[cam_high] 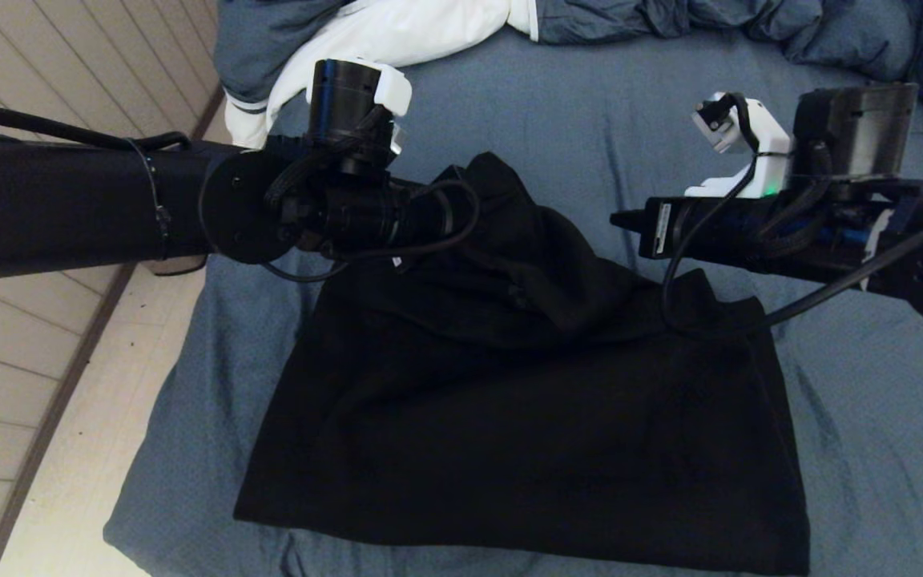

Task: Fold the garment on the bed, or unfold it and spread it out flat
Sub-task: Fold the black sweatshirt

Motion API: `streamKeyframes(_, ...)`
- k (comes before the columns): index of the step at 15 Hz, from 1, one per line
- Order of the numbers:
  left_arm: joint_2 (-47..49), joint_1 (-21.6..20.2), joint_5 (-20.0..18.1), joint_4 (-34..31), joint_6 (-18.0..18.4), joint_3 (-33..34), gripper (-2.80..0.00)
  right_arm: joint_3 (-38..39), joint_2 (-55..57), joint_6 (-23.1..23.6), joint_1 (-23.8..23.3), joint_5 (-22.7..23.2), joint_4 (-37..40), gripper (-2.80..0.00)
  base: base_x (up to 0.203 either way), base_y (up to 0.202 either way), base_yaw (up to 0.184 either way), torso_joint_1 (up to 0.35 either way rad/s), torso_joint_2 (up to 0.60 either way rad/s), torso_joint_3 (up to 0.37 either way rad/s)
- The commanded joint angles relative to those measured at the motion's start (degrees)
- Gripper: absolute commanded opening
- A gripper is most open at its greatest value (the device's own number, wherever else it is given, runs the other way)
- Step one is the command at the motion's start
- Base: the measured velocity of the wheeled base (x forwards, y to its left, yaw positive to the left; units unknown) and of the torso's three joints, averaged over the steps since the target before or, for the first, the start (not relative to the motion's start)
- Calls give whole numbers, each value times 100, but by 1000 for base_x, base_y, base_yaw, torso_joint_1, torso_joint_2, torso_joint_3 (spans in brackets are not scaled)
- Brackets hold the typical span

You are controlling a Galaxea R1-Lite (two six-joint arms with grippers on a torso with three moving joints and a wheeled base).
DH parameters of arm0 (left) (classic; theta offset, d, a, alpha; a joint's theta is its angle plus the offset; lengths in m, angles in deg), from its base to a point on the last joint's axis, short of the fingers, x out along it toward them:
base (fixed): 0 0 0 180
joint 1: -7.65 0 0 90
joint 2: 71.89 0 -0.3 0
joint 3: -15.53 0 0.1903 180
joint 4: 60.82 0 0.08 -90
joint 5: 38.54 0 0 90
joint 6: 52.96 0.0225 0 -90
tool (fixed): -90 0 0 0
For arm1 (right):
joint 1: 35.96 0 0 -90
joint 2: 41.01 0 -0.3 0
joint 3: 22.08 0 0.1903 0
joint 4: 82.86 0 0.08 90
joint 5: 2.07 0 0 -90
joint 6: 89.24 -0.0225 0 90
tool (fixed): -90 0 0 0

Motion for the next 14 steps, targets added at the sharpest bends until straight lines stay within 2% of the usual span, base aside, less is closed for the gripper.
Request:
streamKeyframes(1,-477,291,238,-86,-20,418,-280,-2,-23,3,-2,11,-9,-280,0,0,0,0,0,0)
streamKeyframes(5,-890,716,720,-74,19,1432,-280,7,-40,3,-5,11,-9,-280,0,0,0,0,0,0)
streamKeyframes(9,-1078,1019,1049,-45,-3,2425,-280,7,-40,3,-2,11,-9,-280,0,0,0,0,0,0)
streamKeyframes(14,-1189,1584,1086,-18,-28,3211,-280,51,-14,35,13,11,-9,-280,0,0,0,0,0,0)
